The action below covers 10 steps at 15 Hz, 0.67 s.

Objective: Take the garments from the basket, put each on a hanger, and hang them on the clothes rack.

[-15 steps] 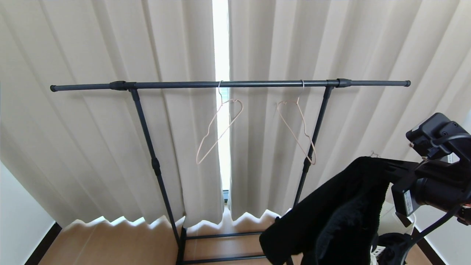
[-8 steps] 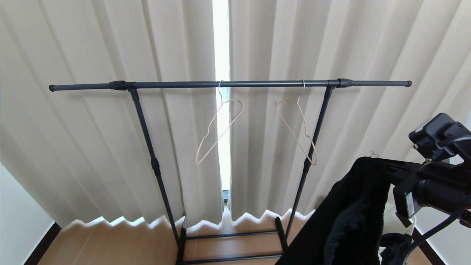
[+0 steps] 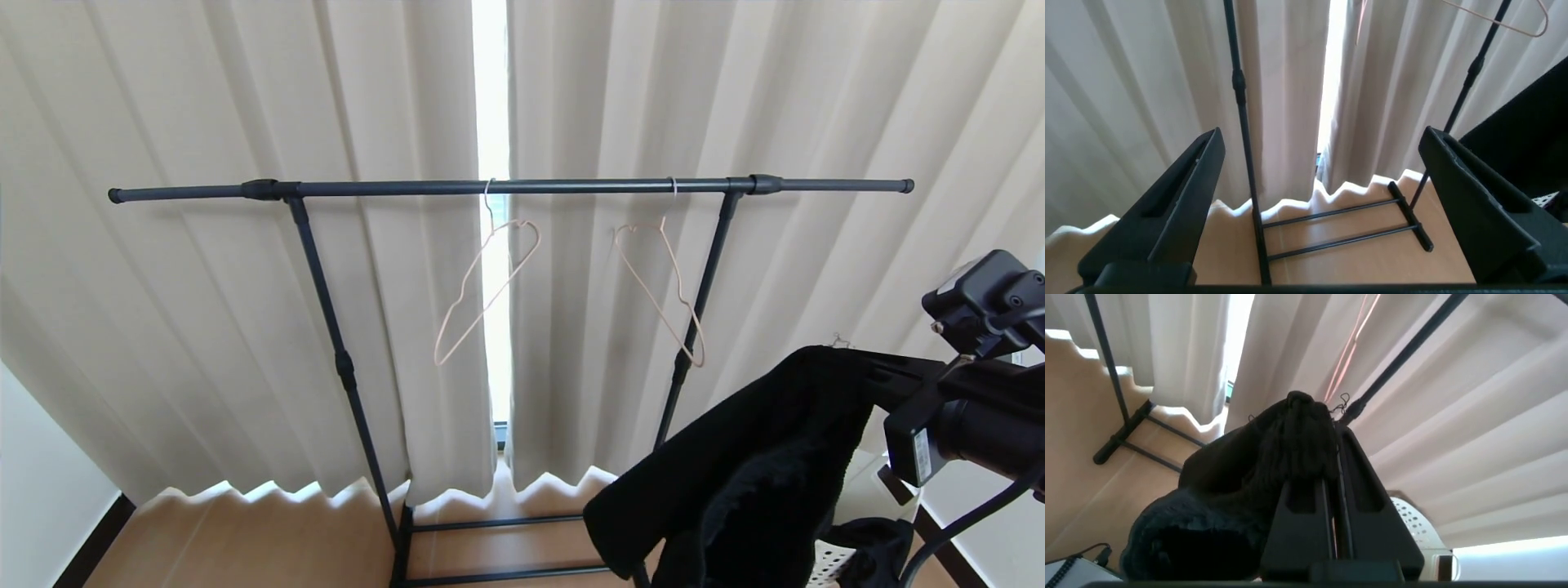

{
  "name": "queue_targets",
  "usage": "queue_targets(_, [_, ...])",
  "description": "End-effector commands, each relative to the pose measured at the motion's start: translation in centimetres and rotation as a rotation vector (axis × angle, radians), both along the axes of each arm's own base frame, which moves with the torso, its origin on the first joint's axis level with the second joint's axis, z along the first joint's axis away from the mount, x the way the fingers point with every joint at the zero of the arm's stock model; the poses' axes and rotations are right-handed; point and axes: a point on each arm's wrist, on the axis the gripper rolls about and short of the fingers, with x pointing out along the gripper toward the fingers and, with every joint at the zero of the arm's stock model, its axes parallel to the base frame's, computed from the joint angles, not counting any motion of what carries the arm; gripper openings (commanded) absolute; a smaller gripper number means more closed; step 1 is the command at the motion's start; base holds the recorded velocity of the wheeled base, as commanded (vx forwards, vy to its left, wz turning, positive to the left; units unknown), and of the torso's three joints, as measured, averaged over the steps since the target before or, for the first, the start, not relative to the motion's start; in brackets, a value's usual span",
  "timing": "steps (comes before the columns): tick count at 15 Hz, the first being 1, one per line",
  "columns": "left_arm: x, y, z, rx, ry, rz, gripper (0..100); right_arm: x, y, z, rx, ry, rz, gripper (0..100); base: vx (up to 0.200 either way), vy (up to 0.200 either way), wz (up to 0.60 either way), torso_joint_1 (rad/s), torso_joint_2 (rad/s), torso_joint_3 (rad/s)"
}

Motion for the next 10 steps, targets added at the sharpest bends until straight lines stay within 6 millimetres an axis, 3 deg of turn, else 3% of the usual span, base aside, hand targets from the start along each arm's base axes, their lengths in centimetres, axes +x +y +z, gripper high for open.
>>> queue_targets(1, [0.0, 0.0, 0.0, 0.001, 0.001, 0.000, 100, -0.2, 0.2, 0.0, -0.018, -0.009, 0.023, 0, 0.000, 0.000, 0.00, 0.000, 0.00, 0.000])
queue_targets(4, [0.0, 0.0, -0.1, 0.068, -0.004, -0.006, 100, -1.1, 0.9, 0.2, -0.013, -0.024, 0.083, 0, 0.000, 0.000, 0.00, 0.000, 0.00, 0.000])
queue_targets(7, [0.3, 0.0, 0.0, 0.068, 0.028, -0.021, 100, -2.4, 3.3, 0.2, 0.008, -0.010, 0.240, 0, 0.000, 0.000, 0.00, 0.000, 0.00, 0.000])
queue_targets(8, [0.4, 0.0, 0.0, 0.067, 0.048, -0.033, 100, -2.2, 4.1, 0.0, 0.015, 0.013, 0.255, 0, 0.000, 0.000, 0.00, 0.000, 0.00, 0.000])
queue_targets(10, [1.6, 0.0, 0.2, 0.078, 0.200, -0.110, 100, 0.6, 6.5, 0.1, 0.101, 0.041, 0.228, 0, 0.000, 0.000, 0.00, 0.000, 0.00, 0.000])
